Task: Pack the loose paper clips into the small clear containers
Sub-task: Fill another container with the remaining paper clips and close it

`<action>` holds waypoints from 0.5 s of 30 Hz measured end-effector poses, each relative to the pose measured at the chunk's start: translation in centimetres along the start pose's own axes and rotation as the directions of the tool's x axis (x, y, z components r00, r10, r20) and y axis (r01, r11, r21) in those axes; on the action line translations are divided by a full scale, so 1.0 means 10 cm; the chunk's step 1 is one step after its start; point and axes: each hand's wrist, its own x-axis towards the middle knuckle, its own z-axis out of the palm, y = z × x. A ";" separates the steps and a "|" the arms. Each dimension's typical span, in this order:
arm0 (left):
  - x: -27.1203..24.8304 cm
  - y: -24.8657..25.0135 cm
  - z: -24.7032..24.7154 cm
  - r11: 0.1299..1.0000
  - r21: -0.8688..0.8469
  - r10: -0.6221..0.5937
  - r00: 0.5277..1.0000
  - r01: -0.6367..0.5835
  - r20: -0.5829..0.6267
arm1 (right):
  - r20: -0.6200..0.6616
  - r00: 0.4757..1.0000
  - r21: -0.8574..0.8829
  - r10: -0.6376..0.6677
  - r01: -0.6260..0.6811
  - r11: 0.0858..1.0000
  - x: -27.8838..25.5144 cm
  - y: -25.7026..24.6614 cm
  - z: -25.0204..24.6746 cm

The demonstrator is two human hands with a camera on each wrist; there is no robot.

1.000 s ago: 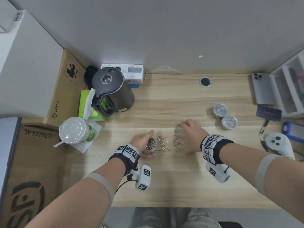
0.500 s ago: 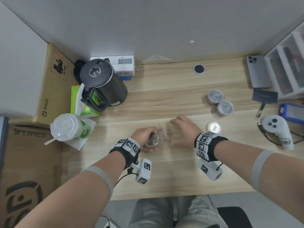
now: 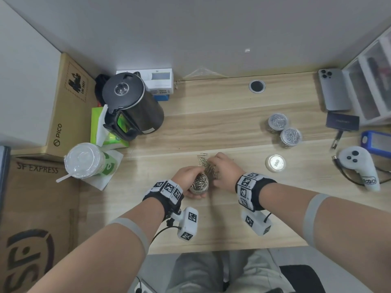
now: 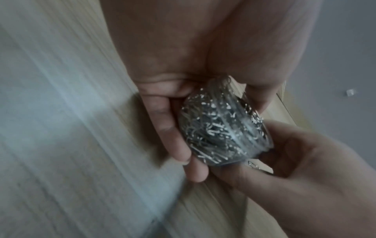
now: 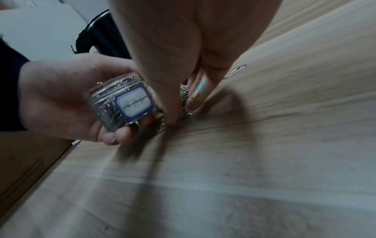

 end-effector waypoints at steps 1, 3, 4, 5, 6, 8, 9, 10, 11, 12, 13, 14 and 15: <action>-0.01 0.00 -0.02 1.000 -0.019 0.005 1.000 -0.005 -0.007 | -0.009 1.000 0.029 -0.001 0.001 1.000 -0.01 0.02 -0.04; -0.03 0.01 -0.11 0.999 -0.033 0.017 0.999 -0.018 -0.029 | -0.048 0.999 0.048 0.006 -0.003 0.999 -0.04 0.11 -0.14; -0.04 0.02 -0.17 0.999 -0.036 0.016 0.999 -0.017 -0.043 | -0.077 0.997 0.025 0.022 -0.020 0.999 -0.06 0.17 -0.20; -0.05 0.02 -0.23 0.999 -0.038 0.011 0.998 -0.013 -0.058 | -0.106 0.993 -0.013 0.054 -0.055 0.998 -0.07 0.22 -0.26; -0.05 0.02 -0.28 0.999 -0.037 0.007 0.998 -0.009 -0.070 | -0.125 0.987 -0.056 0.102 -0.110 0.992 -0.08 0.27 -0.33; -0.04 0.01 -0.34 1.000 -0.027 -0.004 0.997 0.002 -0.076 | -0.117 0.974 -0.101 0.196 -0.208 0.973 -0.10 0.35 -0.41; -0.04 0.01 -0.34 1.000 -0.023 -0.012 0.997 0.010 -0.073 | -0.100 0.973 -0.105 0.206 -0.217 0.971 -0.10 0.35 -0.42; -0.05 0.01 -0.33 1.000 -0.019 -0.016 0.998 0.015 -0.064 | -0.079 0.979 -0.105 0.190 -0.198 0.975 -0.09 0.32 -0.40; -0.05 0.02 -0.30 1.000 -0.013 -0.018 0.999 0.018 -0.050 | -0.054 0.986 -0.106 0.158 -0.163 0.981 -0.07 0.28 -0.38; -0.05 0.02 -0.26 1.000 -0.006 -0.020 0.999 0.020 -0.034 | -0.025 0.992 -0.107 0.123 -0.125 0.986 -0.05 0.21 -0.34; -0.05 0.03 -0.21 1.000 0.000 -0.021 1.000 0.021 -0.017 | 0.008 0.996 -0.103 0.091 -0.090 0.991 -0.03 0.14 -0.29; -0.05 0.04 -0.16 1.000 0.000 -0.021 1.000 0.021 -0.001 | 0.037 0.997 -0.089 0.062 -0.058 0.994 -0.02 0.07 -0.23; -0.04 0.04 -0.12 1.000 -0.005 -0.022 1.000 0.023 0.015 | 0.055 0.998 -0.062 0.040 -0.037 0.997 -0.01 0.01 -0.18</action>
